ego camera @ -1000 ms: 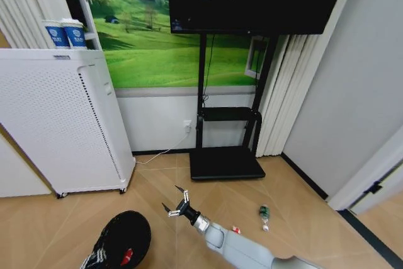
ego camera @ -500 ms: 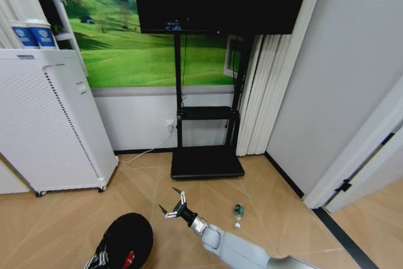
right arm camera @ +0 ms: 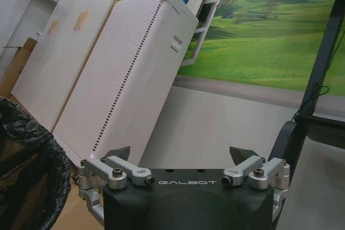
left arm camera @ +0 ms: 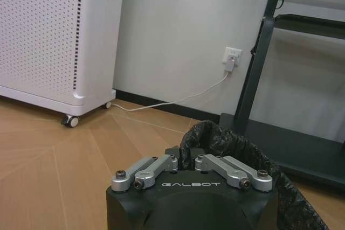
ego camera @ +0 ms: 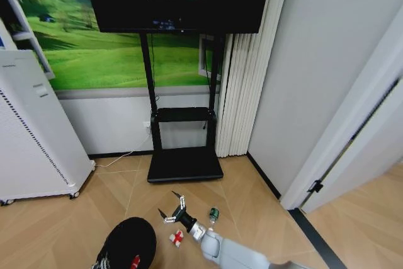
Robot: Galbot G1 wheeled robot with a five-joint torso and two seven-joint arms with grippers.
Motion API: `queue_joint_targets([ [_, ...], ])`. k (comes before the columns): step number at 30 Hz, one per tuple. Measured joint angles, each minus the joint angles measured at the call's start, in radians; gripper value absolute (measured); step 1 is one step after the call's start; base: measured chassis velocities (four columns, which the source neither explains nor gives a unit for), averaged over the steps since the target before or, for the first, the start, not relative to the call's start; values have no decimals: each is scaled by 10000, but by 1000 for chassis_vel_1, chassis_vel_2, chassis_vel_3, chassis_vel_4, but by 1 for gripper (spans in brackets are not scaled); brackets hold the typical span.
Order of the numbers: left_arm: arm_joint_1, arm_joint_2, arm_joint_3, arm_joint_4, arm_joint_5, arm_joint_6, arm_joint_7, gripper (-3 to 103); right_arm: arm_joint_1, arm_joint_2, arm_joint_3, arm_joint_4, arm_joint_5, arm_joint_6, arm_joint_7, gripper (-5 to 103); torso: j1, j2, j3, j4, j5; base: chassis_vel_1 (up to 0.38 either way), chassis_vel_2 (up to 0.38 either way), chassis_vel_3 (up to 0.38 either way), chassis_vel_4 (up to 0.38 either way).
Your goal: Pick up the trash bin and place the garbage on the floor into it.
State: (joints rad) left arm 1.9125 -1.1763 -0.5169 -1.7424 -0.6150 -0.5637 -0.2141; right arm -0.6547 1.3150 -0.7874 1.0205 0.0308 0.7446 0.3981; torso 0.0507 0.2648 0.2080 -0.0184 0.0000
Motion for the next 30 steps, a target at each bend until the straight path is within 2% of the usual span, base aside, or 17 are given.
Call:
queue_joint_targets([
  [9, 748, 541, -306, -718, -298, -13, -144, 8, 26, 388, 105, -792, 186, -166, 262, 100, 0, 1, 0, -15, -1, 30, 19, -15, -7],
  [19, 1280, 314, -588, -790, -305, -229, -93, 8, 171, 1104, 291, -2675, 201, -27, -41, 100, -1, 0, 1, -7, 0, 0, 0, 0, 0],
  [30, 1211, 240, -543, -706, -279, -251, -154, 8, 48, 916, 376, -3176, -113, 42, -243, 100, 0, 0, 1, -11, -1, 0, 0, 0, 0],
])
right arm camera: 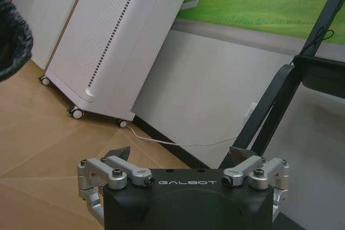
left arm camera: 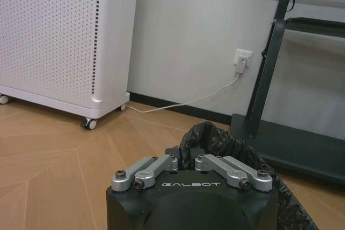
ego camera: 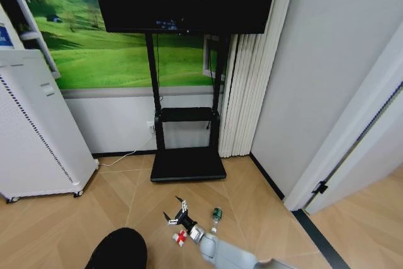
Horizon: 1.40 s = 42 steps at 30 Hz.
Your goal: Pick up the trash bin and place the garbage on the floor into it.
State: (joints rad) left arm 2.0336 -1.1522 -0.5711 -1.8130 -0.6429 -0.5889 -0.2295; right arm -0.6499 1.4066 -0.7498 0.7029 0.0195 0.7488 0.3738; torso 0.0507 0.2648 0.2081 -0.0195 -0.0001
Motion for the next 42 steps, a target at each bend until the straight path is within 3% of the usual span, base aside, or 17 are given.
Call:
queue_joint_targets([
  [8, -41, -110, 44, 37, -14, 21, -10, 8, -121, 3, 612, -1217, -938, 239, -203, 100, 0, 0, 1, 4, 1, 0, 0, 0, 0],
  [19, -22, -198, 55, -12, 20, -4, 36, 8, -255, -212, 921, -1392, -1786, 451, -272, 100, 0, 1, 0, 1, 1, 0, 0, 0, 0],
  [23, -35, -226, 30, -49, 3, -34, 60, 8, -543, -470, 1225, -1483, -2748, 486, 32, 100, -1, 0, 0, 0, 1, 0, 0, 0, 0],
  [28, -70, -328, 96, 10, 25, -59, 117, 8, -555, -369, 1293, -1829, -3206, 394, 323, 100, -1, 0, 1, 4, 2, 0, 0, 0, 0],
  [42, -173, -440, 110, 195, -94, -180, 218, 8, -779, -388, 870, -2586, -3848, -273, 1168, 100, 0, 0, 0, 3, 1, 0, 0, 0, 0],
])
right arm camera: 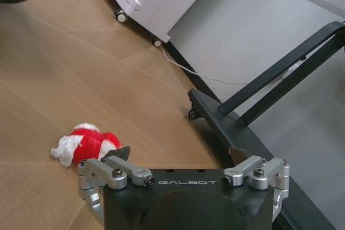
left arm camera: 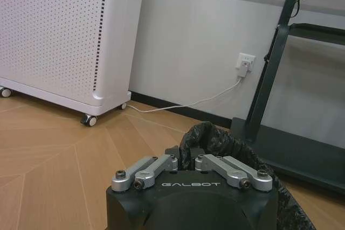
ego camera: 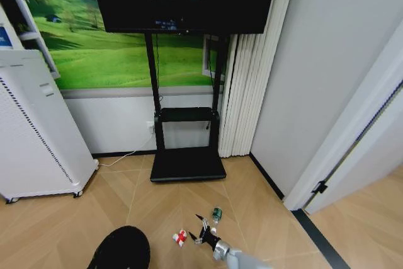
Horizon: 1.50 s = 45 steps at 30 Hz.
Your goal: Pick up the trash bin and place the garbage on the floor into it.
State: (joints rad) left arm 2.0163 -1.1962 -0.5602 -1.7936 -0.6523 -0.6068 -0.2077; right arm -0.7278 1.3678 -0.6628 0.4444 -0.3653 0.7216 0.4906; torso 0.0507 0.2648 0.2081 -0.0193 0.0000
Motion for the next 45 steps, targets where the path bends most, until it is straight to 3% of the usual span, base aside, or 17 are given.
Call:
queue_joint_targets([
  [12, -159, 68, 11, 208, -242, -13, 40, 8, -351, 104, -436, -325, -449, -364, 509, 100, 0, 0, 0, -2, -1, 0, 0, 0, 0],
  [22, -225, 46, -17, 382, -558, -98, 232, 8, 22, 747, -1536, -1111, -142, -949, 817, 100, 0, 1, 0, 1, 0, 0, 0, 0, 0],
  [45, -412, 55, 56, 583, -929, -194, 460, 8, 253, 1407, -2506, -1694, 214, -2093, 1624, 100, 0, 0, 0, -1, -1, 0, 0, 0, 0],
])
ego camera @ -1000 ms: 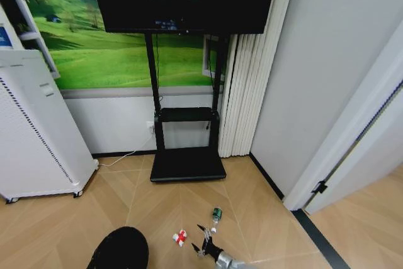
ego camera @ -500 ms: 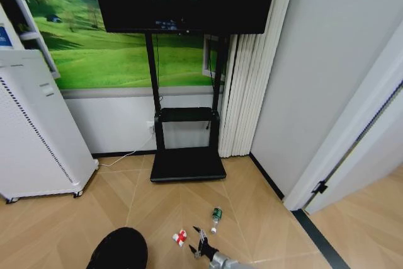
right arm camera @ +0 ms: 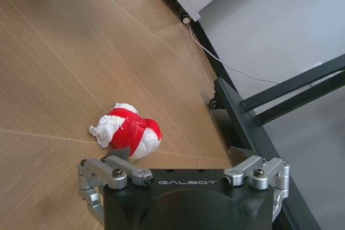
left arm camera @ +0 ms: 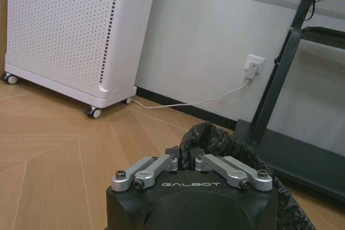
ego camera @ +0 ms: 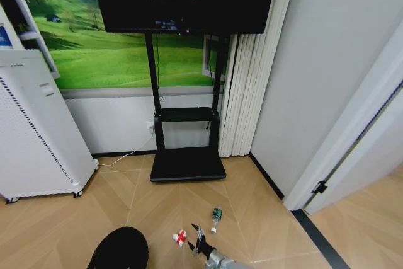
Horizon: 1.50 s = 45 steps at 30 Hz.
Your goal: Pick up the trash bin and place the garbage on the floor into it.
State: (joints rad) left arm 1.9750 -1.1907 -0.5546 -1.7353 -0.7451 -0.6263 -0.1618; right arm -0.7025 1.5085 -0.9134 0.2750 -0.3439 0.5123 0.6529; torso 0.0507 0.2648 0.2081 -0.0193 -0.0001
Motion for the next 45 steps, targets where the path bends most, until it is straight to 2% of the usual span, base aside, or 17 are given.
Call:
queue_joint_targets([
  [13, 20, -101, -10, 51, -119, -112, 168, 8, 11, 633, -772, -455, 41, -853, 736, 100, -1, 0, 0, 0, 1, 0, 0, 0, 0],
  [19, 46, -156, -12, 66, -120, -153, 235, 8, 141, 781, -909, -543, 202, -1022, 755, 100, 0, 0, 0, 0, 1, 0, 0, 0, 0],
  [33, 108, -190, -33, 49, -189, -246, 345, 8, 90, 703, -1207, -717, 206, -1647, 1347, 100, 0, 0, 0, -1, 0, 0, 0, 0, 0],
  [45, 170, -231, -37, 116, -197, -310, 460, 8, 27, 643, -1071, -651, 115, -1351, 1132, 100, 0, 0, 0, 1, 1, 0, 0, 0, 0],
])
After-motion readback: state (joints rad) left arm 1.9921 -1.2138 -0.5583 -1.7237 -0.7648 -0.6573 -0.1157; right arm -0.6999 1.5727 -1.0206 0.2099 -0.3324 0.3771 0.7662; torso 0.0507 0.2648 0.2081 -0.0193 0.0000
